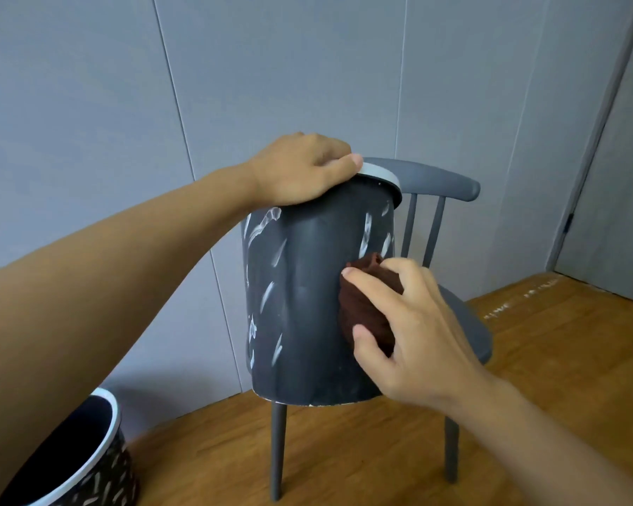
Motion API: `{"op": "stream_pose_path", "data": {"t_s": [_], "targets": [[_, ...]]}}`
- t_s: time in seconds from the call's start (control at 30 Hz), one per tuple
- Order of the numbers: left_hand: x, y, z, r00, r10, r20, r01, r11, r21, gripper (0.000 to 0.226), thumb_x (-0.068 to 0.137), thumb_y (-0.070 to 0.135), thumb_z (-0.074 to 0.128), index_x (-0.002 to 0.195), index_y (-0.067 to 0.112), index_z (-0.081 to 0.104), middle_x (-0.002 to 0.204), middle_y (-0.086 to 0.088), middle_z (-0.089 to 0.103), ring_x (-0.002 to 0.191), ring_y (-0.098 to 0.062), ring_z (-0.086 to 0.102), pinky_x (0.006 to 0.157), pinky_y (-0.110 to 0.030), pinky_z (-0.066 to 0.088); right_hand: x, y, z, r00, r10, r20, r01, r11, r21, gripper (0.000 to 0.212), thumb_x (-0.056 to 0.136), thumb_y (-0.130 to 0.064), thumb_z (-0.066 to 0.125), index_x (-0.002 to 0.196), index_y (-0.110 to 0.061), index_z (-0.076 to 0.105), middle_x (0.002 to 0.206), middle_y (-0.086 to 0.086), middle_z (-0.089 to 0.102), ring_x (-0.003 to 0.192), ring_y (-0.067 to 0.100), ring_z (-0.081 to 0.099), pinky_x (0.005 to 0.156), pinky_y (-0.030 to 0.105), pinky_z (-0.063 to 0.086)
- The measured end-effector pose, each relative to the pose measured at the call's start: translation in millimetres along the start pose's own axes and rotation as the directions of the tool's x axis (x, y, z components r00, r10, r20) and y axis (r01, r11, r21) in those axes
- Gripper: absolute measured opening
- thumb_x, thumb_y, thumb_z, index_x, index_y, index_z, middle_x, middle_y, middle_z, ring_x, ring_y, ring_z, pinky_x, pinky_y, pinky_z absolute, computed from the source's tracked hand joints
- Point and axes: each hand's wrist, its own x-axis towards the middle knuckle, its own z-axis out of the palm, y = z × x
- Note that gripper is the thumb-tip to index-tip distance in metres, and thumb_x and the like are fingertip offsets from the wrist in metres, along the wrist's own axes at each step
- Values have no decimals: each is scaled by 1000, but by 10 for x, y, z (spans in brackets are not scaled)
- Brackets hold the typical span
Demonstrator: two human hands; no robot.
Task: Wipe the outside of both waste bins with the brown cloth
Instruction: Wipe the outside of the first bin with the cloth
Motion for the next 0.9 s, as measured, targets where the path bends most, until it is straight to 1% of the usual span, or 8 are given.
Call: {"op": "stream_pose_path", "data": {"t_s": [0.1, 0.23, 0.33, 0.4, 0.5, 0.6, 0.73, 0.9], "targets": [[-12, -59, -29, 1000, -4, -13, 2, 996, -89, 39, 104, 45, 43, 85, 15, 59, 74, -1, 60, 72, -17, 54, 69, -32, 42, -35, 47, -38, 998, 31, 45, -35, 996, 85, 67, 91, -42, 72, 151, -41, 41, 137, -13, 43, 121, 5, 49, 90, 22, 58], [-4, -53, -131, 997, -42, 58, 51, 984, -169, 32, 94, 36, 45, 76, 11, 51, 67, 2, 49, 67, -16, 46, 65, -33, 37, 63, 96, -155, 968, 196, -159, -142, 943, 302, 63, 84, -20, 86, 137, -34, 55, 122, -26, 56, 118, -16, 53, 90, 2, 46], [-17, -41, -69, 999, -37, 29, 38, 997, -61, 30, 100, 35, 39, 79, 18, 53, 72, 3, 57, 79, -22, 53, 72, -36, 43, 208, 116, -227, 932, 261, -249, -158, 916, 370, 67, 80, -16, 90, 133, -34, 53, 121, -33, 54, 112, -26, 51, 87, -5, 39], [-38, -21, -21, 999, -16, -32, 15, 999, -30, 31, 99, 38, 36, 77, 23, 53, 71, 6, 57, 81, -24, 55, 73, -37, 45, 347, 118, -251, 927, 209, -311, -107, 944, 313, 60, 80, -18, 90, 131, -29, 61, 120, -25, 61, 112, -16, 57, 90, 1, 45], [-45, -26, 9, 996, -10, -84, 8, 1000, -28, 33, 94, 43, 33, 80, 22, 55, 69, 4, 58, 79, -26, 56, 74, -39, 47, 588, 184, -177, 929, 38, -367, -16, 998, 65, 49, 83, -26, 87, 128, -19, 70, 120, 0, 67, 110, 21, 62, 90, 37, 58], [-50, -74, 21, 993, -36, -110, 32, 999, -38, 37, 90, 47, 32, 83, 21, 58, 70, 2, 61, 78, -26, 57, 78, -43, 49, 708, 179, -57, 939, -6, -343, -2, 1000, -21, 47, 85, -45, 76, 125, -22, 72, 115, 2, 61, 101, 30, 53, 85, 52, 53], [-45, -118, 26, 992, -46, -116, 41, 998, -45, 36, 90, 48, 32, 81, 23, 57, 70, 3, 61, 78, -25, 57, 78, -44, 50, 625, 87, -73, 989, 15, -148, -11, 1000, 28, 46, 98, -50, 47, 136, -28, 59, 129, -1, 48, 113, 23, 47, 90, 44, 54], [-19, -87, 62, 992, -37, -122, 34, 999, -27, 34, 90, 49, 31, 78, 29, 55, 67, 6, 59, 75, -21, 57, 75, -41, 50, 564, 158, -77, 994, 79, -80, -67, 987, 145, 55, 94, -40, 70, 142, -35, 45, 129, -14, 45, 115, 5, 48, 93, 20, 47]]}}
